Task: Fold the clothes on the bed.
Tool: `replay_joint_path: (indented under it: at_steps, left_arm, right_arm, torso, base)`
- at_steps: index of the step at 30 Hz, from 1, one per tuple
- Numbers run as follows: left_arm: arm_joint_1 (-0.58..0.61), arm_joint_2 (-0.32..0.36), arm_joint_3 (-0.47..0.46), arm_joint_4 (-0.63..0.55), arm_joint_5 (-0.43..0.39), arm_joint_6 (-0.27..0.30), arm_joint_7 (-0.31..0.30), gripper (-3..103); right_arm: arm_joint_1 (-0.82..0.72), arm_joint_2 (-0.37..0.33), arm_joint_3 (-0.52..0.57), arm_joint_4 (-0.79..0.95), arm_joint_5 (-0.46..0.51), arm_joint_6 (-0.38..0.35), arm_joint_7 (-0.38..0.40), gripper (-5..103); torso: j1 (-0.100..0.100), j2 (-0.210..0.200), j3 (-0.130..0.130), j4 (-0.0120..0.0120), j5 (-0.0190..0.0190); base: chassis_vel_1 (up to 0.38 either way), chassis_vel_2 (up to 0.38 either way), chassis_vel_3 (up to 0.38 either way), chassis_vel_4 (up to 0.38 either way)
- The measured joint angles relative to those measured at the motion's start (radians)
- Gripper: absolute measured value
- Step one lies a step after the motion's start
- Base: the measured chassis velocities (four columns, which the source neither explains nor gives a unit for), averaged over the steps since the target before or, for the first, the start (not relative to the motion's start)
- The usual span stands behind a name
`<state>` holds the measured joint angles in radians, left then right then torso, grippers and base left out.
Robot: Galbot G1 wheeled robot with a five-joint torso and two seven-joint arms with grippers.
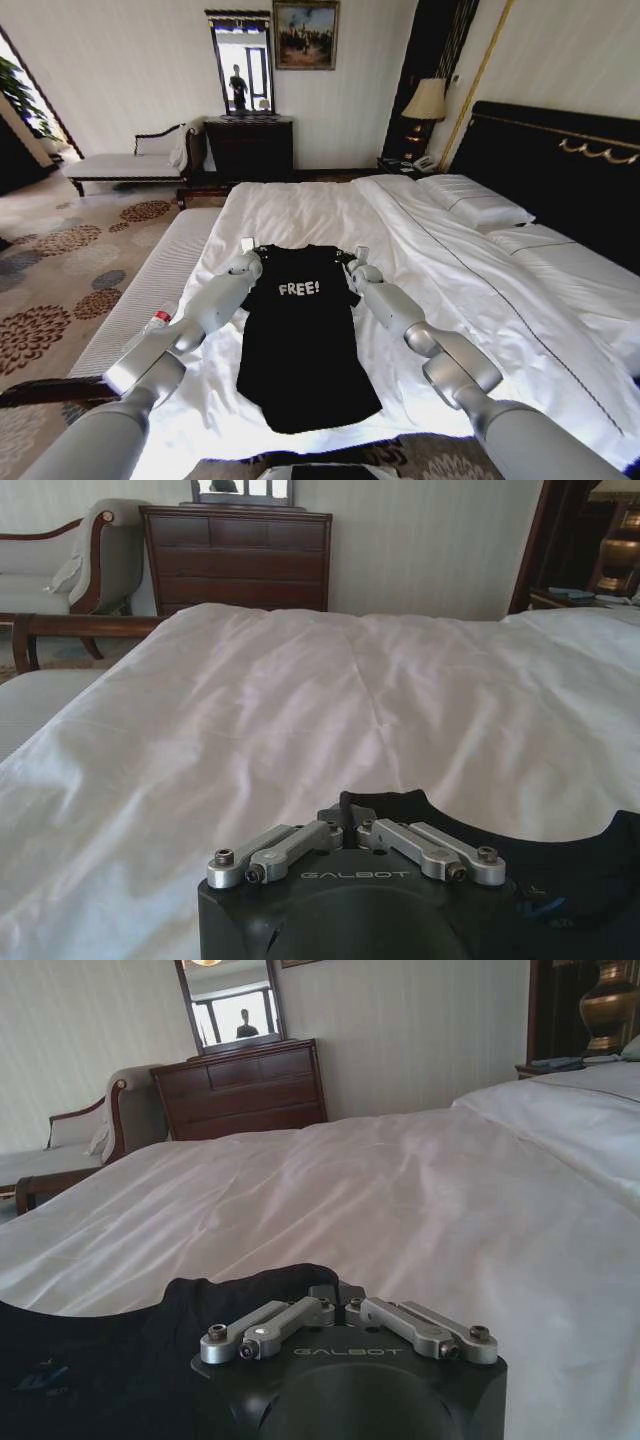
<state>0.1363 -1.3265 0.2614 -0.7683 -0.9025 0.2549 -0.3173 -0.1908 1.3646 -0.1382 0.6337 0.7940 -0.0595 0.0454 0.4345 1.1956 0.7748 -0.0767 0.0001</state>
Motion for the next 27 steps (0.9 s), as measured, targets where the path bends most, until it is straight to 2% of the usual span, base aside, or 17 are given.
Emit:
replay_joint_path:
  at_steps: [1, 10, 17, 18, 20, 21, 22, 23, 24, 26, 27]
  left_arm:
    - [-0.02, -0.026, -0.003, 0.038, 0.008, -0.003, 0.013, 1]
    - [-0.057, -0.098, -0.02, 0.195, 0.053, -0.017, 0.055, 1]
    - [-0.044, -0.124, -0.044, 0.223, 0.079, -0.019, 0.056, 0]
    - [-0.042, -0.128, -0.045, 0.23, 0.081, -0.019, 0.053, 4]
    - [-0.042, -0.133, -0.049, 0.239, 0.083, -0.018, 0.05, 4]
    - [-0.043, -0.142, -0.064, 0.251, 0.089, -0.013, 0.047, 10]
    - [-0.043, -0.143, -0.067, 0.253, 0.089, -0.011, 0.047, 10]
    - [-0.044, -0.15, -0.085, 0.264, 0.089, 0.006, 0.045, 20]
    - [-0.044, -0.16, -0.1, 0.284, 0.104, 0.01, 0.046, 26]
    - [-0.044, -0.167, -0.112, 0.299, 0.121, 0.01, 0.047, 26]
    - [-0.044, -0.175, -0.127, 0.316, 0.141, 0.01, 0.049, 32]
  right_arm:
    - [0.007, 0.002, 0.0, -0.01, -0.002, 0.004, 0.003, 1]
    - [0.041, 0.039, 0.006, -0.106, -0.044, 0.025, -0.001, 1]
    - [0.035, 0.051, 0.022, -0.137, -0.072, 0.031, -0.001, 1]
    - [0.033, 0.052, 0.022, -0.142, -0.075, 0.031, -0.002, 1]
    - [0.032, 0.055, 0.022, -0.145, -0.076, 0.031, -0.004, -2]
    - [0.029, 0.057, 0.024, -0.145, -0.078, 0.028, -0.007, -2]
    - [0.029, 0.057, 0.024, -0.145, -0.078, 0.027, -0.008, 2]
    - [0.021, 0.056, 0.017, -0.139, -0.08, 0.021, -0.014, 8]
    - [0.014, 0.051, 0.004, -0.129, -0.083, 0.019, -0.018, 13]
    - [0.011, 0.049, -0.001, -0.124, -0.085, 0.019, -0.02, 13]
    - [0.007, 0.046, -0.007, -0.118, -0.088, 0.019, -0.022, 18]
  torso:
    - [0.0, 0.0, 0.0, 0.0, 0.0]
    - [0.0, 0.0, 0.0, 0.0016, -0.0001]
    - [0.0, 0.0, 0.0, 0.0004, -0.0002]
    - [0.0, 0.0, 0.0, 0.0005, 0.0]
    - [0.0, 0.0, 0.0, 0.0007, -0.0001]
    - [0.0, 0.0, 0.0, 0.001, -0.0002]
    - [0.0, 0.0, 0.0, 0.001, -0.0002]
    - [0.0, 0.0, 0.0, 0.0011, -0.0001]
    - [0.0, 0.0, 0.0, 0.0011, 0.0001]
    - [0.0, 0.0, 0.0, 0.0011, -0.0001]
    - [0.0, 0.0, 0.0, 0.0008, -0.0003]
  base:
    - [0.0, 0.0, 0.0, 0.0]
    - [0.0, 0.0, 0.0, 0.0]
    - [0.0, 0.0, 0.0, 0.0]
    - [0.0, 0.0, 0.0, 0.0]
    - [0.0, 0.0, 0.0, 0.0]
    - [0.0, 0.0, 0.0, 0.0]
    - [0.0, 0.0, 0.0, 0.0]
    - [0.0, 0.0, 0.0, 0.0]
    - [0.0, 0.0, 0.0, 0.0]
    - [0.0, 0.0, 0.0, 0.0]
    - [0.0, 0.0, 0.0, 0.0]
